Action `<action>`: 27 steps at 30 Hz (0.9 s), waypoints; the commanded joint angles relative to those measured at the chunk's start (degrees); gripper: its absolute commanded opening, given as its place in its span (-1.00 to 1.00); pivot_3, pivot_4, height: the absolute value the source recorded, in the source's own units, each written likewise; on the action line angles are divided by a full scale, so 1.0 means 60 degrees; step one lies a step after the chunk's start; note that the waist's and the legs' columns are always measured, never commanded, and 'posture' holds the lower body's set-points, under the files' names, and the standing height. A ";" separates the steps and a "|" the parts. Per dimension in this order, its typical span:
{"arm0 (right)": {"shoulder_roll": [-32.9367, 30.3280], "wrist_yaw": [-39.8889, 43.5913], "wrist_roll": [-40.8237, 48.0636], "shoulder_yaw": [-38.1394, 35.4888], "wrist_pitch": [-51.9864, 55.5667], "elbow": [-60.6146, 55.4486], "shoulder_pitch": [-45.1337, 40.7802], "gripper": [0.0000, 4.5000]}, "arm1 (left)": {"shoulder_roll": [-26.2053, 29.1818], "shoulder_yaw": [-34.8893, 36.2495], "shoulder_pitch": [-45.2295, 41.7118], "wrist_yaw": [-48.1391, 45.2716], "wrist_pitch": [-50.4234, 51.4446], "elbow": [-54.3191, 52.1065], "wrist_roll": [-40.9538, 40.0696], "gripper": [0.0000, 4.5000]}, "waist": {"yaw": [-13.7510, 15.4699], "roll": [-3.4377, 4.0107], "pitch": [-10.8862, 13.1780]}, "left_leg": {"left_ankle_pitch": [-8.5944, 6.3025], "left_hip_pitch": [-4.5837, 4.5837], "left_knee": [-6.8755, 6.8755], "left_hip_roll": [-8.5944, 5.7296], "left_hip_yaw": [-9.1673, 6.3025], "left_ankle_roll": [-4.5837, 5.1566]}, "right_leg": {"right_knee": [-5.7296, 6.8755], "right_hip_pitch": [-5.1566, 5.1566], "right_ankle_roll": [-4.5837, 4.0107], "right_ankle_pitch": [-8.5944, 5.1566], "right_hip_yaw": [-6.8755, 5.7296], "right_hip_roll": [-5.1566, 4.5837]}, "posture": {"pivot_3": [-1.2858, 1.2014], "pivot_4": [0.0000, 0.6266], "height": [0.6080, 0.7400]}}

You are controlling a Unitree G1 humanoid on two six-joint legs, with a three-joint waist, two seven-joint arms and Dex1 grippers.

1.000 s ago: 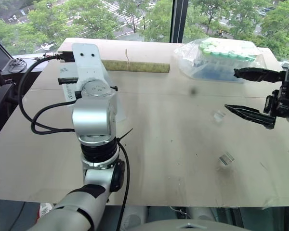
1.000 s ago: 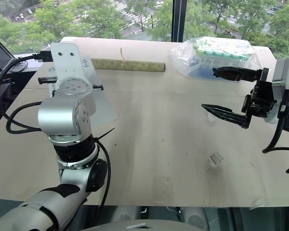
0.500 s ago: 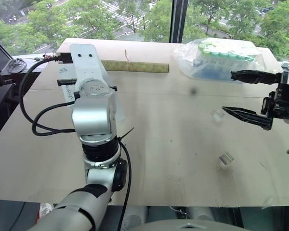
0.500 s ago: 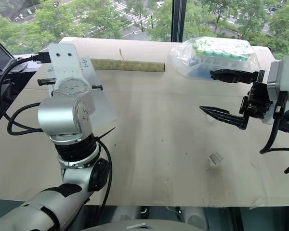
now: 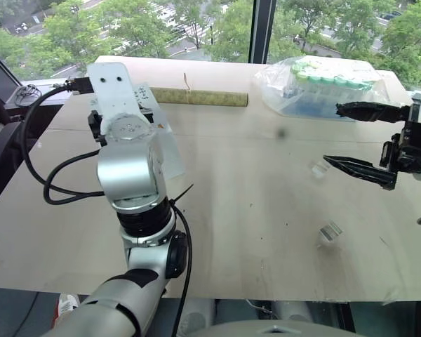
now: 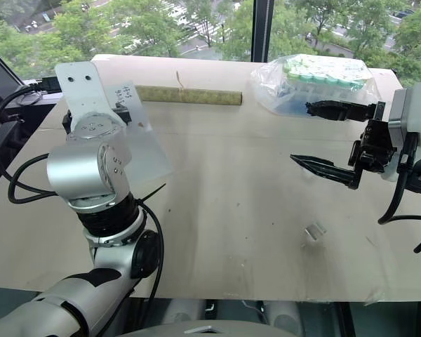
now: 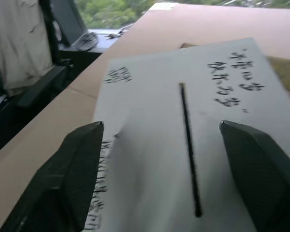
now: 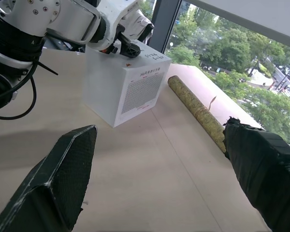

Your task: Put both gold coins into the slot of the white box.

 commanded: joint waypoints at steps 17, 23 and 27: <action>0.0036 -0.0435 0.1177 -0.0451 0.0509 -0.0277 -0.0438 1.00 | 0.2316 0.0068 0.4202 -0.8254 -0.5642 -0.2346 -0.6295 0.61 | -0.0020 0.0002 0.0000 | 0.0000 0.0000 -0.0001 0.0007 0.0006 0.0000 | -0.0001 -0.0005 -0.0040 -0.0022 0.0003 -0.0001 | 0.03 -0.52 1.00; 0.0122 -0.0798 0.1659 -0.0628 0.0650 -0.0395 -0.0464 1.00 | 0.2776 0.0251 0.5078 -0.9194 -0.6456 -0.1679 -0.7506 0.61 | -0.0001 0.0002 0.0000 | 0.0000 0.0000 0.0014 0.0007 0.0002 0.0002 | 0.0001 0.0001 -0.0041 -0.0023 -0.0001 -0.0001 | 0.03 -0.52 1.00; 0.0133 -0.1135 0.2045 -0.0951 0.0800 -0.0511 -0.0271 1.00 | 0.3158 0.0415 0.5467 -0.9640 -0.6858 -0.1283 -0.8100 0.61 | -0.0010 0.0002 0.0000 | -0.0001 -0.0002 0.0028 0.0007 0.0004 0.0002 | 0.0003 0.0004 -0.0040 -0.0024 -0.0001 0.0001 | 0.03 -0.52 1.00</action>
